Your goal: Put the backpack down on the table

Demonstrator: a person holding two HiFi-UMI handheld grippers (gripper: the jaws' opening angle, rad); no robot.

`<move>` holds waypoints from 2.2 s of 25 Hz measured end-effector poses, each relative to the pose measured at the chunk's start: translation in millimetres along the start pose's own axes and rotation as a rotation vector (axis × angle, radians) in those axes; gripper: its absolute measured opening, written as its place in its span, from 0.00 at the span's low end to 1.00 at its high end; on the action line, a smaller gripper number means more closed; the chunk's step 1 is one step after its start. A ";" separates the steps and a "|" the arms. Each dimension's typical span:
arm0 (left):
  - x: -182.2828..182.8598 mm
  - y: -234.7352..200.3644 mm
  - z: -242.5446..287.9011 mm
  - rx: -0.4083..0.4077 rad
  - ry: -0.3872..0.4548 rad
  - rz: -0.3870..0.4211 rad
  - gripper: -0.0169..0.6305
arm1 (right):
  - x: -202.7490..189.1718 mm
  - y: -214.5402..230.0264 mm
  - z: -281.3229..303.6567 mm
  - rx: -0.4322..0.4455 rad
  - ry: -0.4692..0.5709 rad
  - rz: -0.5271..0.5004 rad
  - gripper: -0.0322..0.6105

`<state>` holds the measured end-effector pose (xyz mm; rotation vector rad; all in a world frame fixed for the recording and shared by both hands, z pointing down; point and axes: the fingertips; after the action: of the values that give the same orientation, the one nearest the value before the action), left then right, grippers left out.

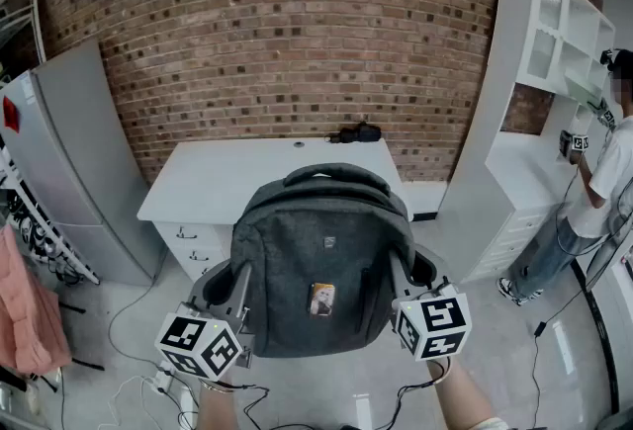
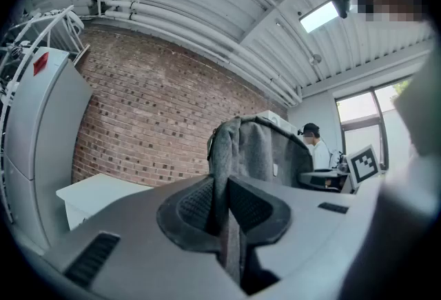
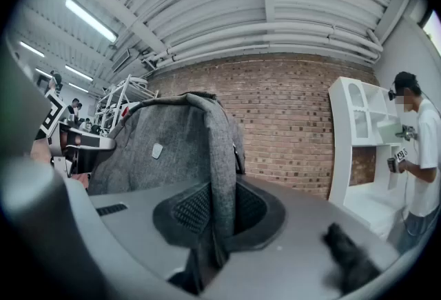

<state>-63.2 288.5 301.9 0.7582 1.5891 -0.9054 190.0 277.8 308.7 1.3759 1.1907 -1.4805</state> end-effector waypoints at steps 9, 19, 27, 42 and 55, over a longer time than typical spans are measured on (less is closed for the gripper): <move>-5.2 49.0 -62.1 0.026 0.013 0.020 0.11 | -4.0 -9.0 -78.9 -0.026 0.053 0.020 0.15; -1.1 34.5 -80.7 0.071 0.007 0.037 0.11 | -4.8 -30.7 -69.3 0.019 0.052 0.068 0.15; 6.2 -12.3 -83.1 0.039 0.006 0.031 0.11 | -1.6 -64.7 -38.5 0.018 0.071 0.090 0.15; -8.8 -59.4 -23.7 0.074 -0.004 0.007 0.11 | -17.4 -52.3 43.3 0.052 0.061 0.103 0.15; -10.2 -70.0 69.6 0.113 0.007 0.008 0.11 | -18.3 9.2 131.2 0.110 0.071 0.111 0.15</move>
<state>-86.5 193.1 315.9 0.8476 1.5500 -0.9944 166.0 148.0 322.7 1.5551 1.0715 -1.4469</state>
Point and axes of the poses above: the fingertips, and each gripper's own axes: z forward along the fingers, y to its right, x out of its top, and after that the axes turned 6 degrees about y, right-handed
